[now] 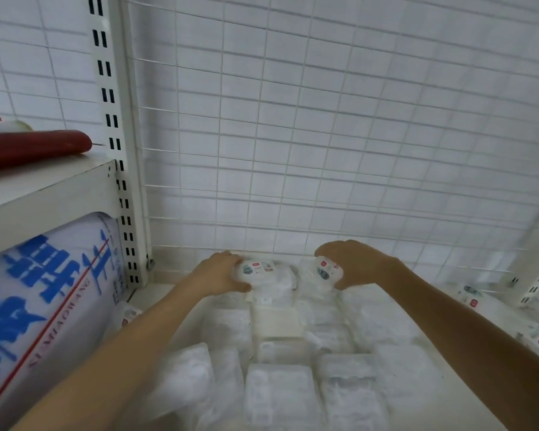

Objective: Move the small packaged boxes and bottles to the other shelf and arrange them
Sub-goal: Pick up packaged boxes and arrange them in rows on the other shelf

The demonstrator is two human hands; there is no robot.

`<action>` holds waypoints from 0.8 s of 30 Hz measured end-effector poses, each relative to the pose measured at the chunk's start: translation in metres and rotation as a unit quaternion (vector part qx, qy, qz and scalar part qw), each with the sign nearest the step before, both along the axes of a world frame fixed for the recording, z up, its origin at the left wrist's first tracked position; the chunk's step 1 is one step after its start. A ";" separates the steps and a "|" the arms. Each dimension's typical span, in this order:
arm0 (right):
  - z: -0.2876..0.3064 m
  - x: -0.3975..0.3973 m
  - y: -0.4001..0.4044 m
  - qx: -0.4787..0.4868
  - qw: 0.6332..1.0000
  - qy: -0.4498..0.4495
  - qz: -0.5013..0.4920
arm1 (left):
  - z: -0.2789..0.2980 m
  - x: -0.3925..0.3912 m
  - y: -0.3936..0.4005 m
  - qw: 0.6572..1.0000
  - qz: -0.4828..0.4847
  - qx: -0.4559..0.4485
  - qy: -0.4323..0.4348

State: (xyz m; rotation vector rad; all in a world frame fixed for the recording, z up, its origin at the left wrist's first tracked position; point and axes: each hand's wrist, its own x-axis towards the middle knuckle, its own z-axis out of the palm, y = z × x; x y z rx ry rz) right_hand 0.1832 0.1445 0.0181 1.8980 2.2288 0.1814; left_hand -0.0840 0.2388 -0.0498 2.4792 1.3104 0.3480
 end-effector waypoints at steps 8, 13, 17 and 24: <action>-0.016 -0.006 -0.028 0.106 0.967 0.231 -0.010 | -0.004 -0.012 -0.015 0.982 -0.053 -0.065 -0.169; -0.024 -0.006 -0.058 0.184 0.934 0.302 -0.051 | 0.002 -0.026 -0.025 0.968 -0.061 -0.024 -0.242; -0.033 -0.006 -0.085 0.224 0.918 0.319 -0.076 | 0.009 -0.027 -0.035 0.964 -0.094 0.005 -0.250; -0.043 0.011 -0.137 0.264 0.894 0.334 -0.138 | 0.025 -0.007 -0.052 0.960 -0.131 0.012 -0.249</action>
